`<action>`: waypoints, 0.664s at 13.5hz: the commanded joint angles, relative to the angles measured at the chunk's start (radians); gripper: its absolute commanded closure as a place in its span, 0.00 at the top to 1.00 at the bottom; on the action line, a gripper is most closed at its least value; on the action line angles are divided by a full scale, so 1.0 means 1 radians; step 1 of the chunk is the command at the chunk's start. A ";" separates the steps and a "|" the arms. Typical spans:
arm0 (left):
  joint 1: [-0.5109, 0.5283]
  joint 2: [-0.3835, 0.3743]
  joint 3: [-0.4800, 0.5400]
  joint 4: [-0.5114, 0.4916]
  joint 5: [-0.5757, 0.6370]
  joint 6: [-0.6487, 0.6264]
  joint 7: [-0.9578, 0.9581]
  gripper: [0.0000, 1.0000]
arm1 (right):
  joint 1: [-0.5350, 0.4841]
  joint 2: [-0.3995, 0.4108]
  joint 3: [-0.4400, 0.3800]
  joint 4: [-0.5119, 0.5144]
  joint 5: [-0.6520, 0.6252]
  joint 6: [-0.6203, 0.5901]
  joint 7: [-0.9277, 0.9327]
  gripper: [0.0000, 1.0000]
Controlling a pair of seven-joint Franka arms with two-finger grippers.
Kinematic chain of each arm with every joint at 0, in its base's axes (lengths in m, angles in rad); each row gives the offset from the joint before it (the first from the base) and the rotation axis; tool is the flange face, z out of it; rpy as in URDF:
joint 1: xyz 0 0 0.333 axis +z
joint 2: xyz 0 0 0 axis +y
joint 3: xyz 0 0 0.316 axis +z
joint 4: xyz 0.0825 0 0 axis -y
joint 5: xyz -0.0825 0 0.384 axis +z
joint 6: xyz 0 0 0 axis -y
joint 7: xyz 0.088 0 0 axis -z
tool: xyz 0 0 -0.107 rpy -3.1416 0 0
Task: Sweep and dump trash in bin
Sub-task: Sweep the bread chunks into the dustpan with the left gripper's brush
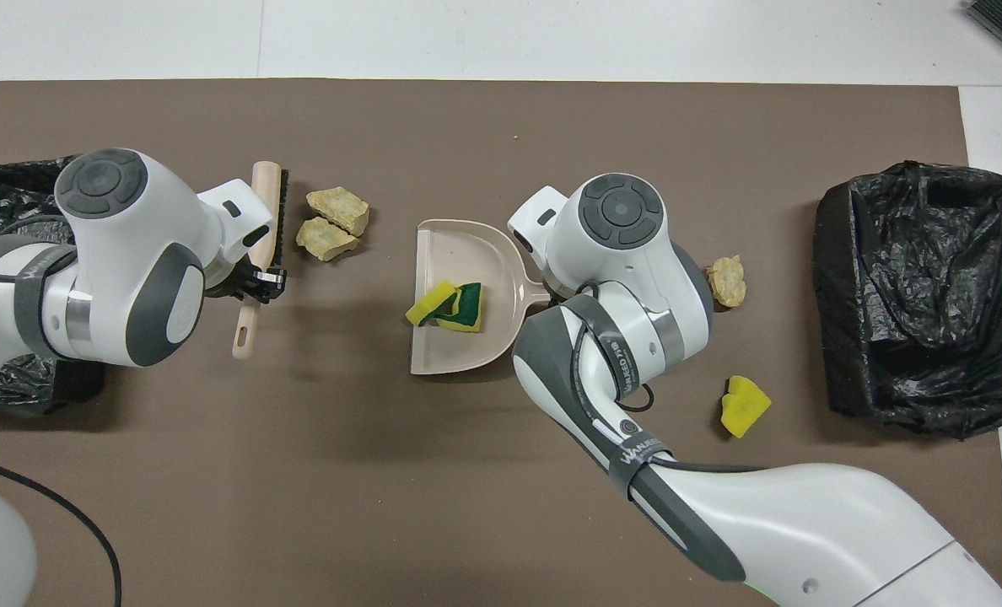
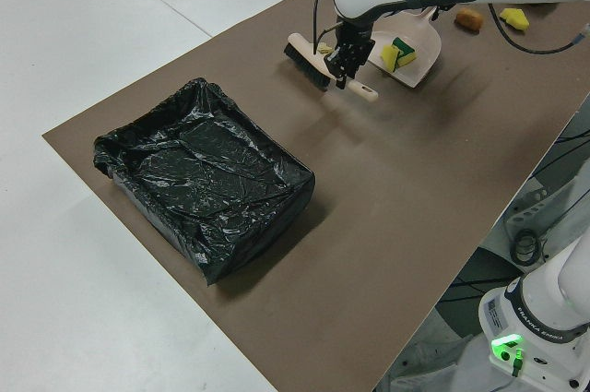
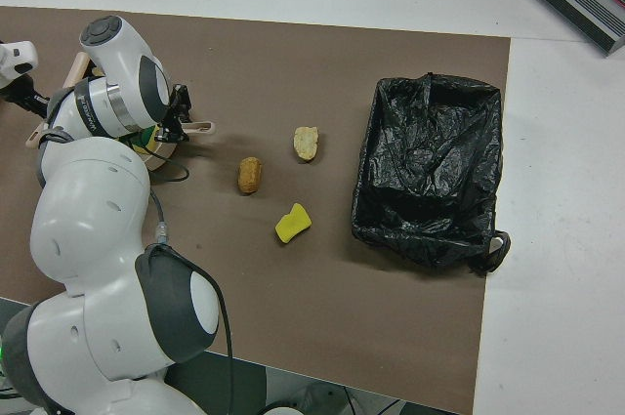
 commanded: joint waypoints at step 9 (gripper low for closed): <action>-0.150 -0.113 -0.013 -0.027 -0.115 -0.228 0.008 0.00 | 0.000 -0.003 0.004 -0.011 0.023 0.018 -0.028 0.00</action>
